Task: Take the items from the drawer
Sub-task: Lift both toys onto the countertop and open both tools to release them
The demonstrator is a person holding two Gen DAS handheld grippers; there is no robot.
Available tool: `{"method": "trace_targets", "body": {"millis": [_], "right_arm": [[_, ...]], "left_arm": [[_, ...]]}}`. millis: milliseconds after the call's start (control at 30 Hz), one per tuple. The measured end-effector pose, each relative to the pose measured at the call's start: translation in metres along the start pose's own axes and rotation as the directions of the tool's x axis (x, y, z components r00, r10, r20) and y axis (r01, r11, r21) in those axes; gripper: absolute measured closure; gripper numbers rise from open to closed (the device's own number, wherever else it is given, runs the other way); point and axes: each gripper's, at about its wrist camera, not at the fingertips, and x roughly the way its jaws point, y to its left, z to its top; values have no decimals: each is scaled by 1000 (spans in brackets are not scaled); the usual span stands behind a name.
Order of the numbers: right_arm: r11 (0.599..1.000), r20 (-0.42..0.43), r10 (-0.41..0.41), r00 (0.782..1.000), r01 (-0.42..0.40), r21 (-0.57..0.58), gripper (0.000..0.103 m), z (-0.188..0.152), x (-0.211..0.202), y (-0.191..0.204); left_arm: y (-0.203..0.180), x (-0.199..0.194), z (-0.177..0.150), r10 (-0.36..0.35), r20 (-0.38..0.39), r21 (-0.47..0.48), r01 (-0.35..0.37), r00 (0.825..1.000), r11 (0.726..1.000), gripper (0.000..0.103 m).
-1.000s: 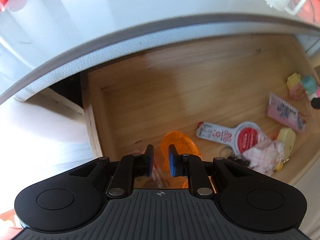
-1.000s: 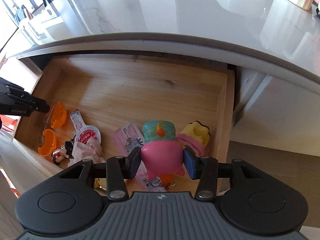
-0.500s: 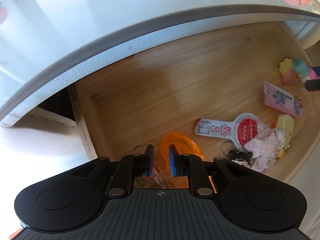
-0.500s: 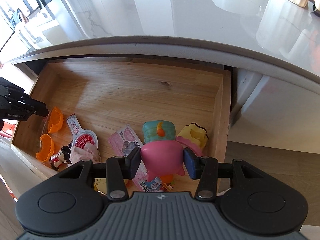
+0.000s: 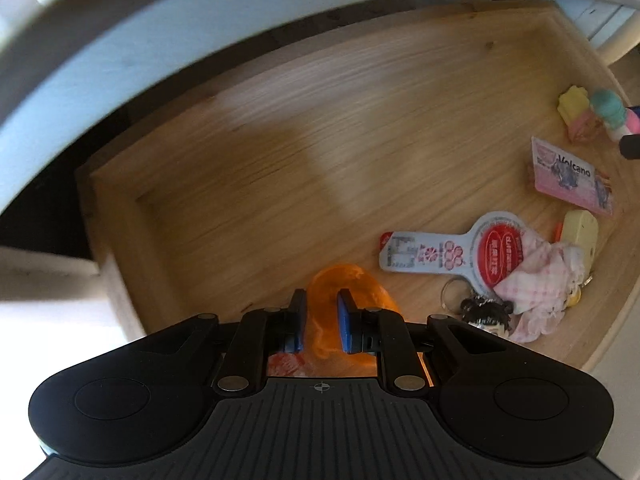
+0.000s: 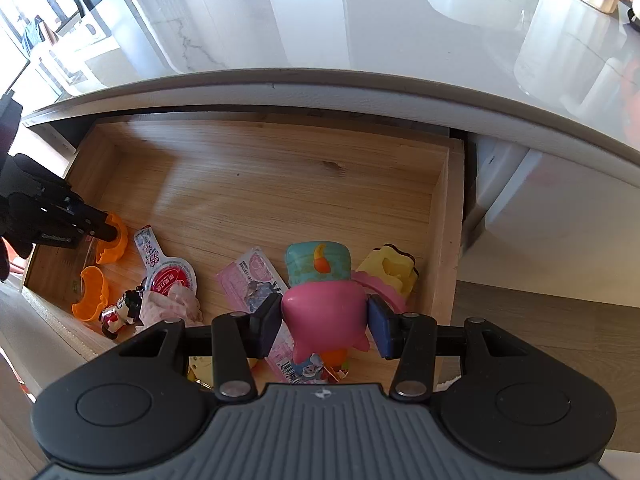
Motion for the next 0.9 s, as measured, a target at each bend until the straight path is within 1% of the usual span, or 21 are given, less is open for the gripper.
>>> {"method": "trace_targets", "body": {"millis": [33,100,133,167,200,267,400,467,500,567,633,667,733,833,900], "right_arm": [[1000,0,0,1000,0,0,56,0,0,0],[1000,-1,1,1000,-1,-1,56,0,0,0],[1000,-1,1,1000,-1,-2,56,0,0,0],[1000,0,1,1000,-1,-2,56,0,-1,1],[1000,1,1,1000,-1,-2,56,0,-1,1],[1000,4,1,1000,-1,-4,57,0,-1,1],[1000,6,0,1000,0,-4,56,0,-2,2],[1000,21,-3,1000,3,-11,57,0,-6,3],[1000,33,-1,999,1,-15,57,-1,-9,4],[1000,63,10,998,-8,-27,57,-1,-17,7],[999,90,18,996,-14,-38,57,-2,-24,10],[999,98,21,995,-18,-36,57,-2,-27,11],[999,105,42,994,-40,-20,57,-3,-33,12],[997,116,76,990,-76,-11,57,-5,-45,15],[996,136,82,987,-79,-28,57,-4,-56,20]], "left_arm": [[-1,1,1,-3,-4,8,3,1000,1000,83],[-5,-1,1,-3,5,29,3,1000,1000,89],[-7,-2,1,-4,1,36,4,1000,999,89],[-9,-2,1,8,-7,28,-7,1000,1000,90],[-11,-3,1,19,-12,24,-19,1000,1000,93],[-20,-10,1,25,1,59,-25,1000,998,96],[-42,-37,-1,13,75,120,-22,997,993,97],[-58,-58,-2,21,121,142,-38,992,989,97],[-58,-62,0,20,138,150,-41,990,988,97],[-68,-78,-1,20,168,159,-48,986,986,97],[-63,-89,-2,22,190,153,-52,981,987,97],[-65,-93,3,20,199,150,-51,980,987,97],[-71,-107,-5,22,220,152,-56,975,987,97],[-83,-127,-10,13,272,155,-57,962,986,97],[-87,-149,-9,-3,322,152,-49,947,987,98]]}}
